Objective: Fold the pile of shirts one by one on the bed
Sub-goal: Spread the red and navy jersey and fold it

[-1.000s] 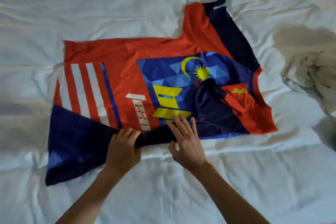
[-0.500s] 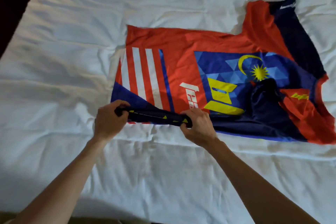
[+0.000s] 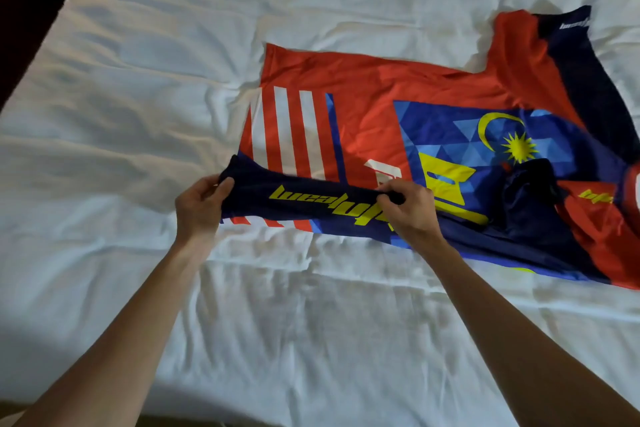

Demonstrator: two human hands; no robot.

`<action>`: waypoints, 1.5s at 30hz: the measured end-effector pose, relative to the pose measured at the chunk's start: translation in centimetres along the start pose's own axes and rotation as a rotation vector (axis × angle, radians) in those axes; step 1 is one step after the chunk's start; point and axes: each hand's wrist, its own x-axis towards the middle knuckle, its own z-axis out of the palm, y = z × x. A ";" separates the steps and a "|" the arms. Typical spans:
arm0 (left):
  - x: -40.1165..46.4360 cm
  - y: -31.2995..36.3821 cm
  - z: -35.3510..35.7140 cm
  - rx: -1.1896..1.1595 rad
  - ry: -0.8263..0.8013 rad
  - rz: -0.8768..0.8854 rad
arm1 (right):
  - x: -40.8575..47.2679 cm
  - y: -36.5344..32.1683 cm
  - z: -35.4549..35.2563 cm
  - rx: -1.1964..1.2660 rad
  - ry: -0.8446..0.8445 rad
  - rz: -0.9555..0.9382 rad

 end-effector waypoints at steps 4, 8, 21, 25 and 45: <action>0.3 -1.1 1.5 0.095 0.021 0.012 | -0.9 0.5 1.6 -0.257 0.022 -0.024; 0.0 -1.8 1.7 0.323 0.035 0.121 | -2.3 1.5 2.3 -0.344 0.029 -0.135; -9.9 -1.5 14.2 0.555 -0.025 0.768 | 0.7 7.1 -8.8 -0.210 0.184 -0.256; -15.1 -2.9 23.9 0.491 -0.374 1.053 | 4.8 11.2 -15.3 -0.396 0.155 -0.182; -16.1 -4.5 31.5 0.909 -0.350 0.820 | 1.0 16.5 -19.1 -0.487 0.323 -0.013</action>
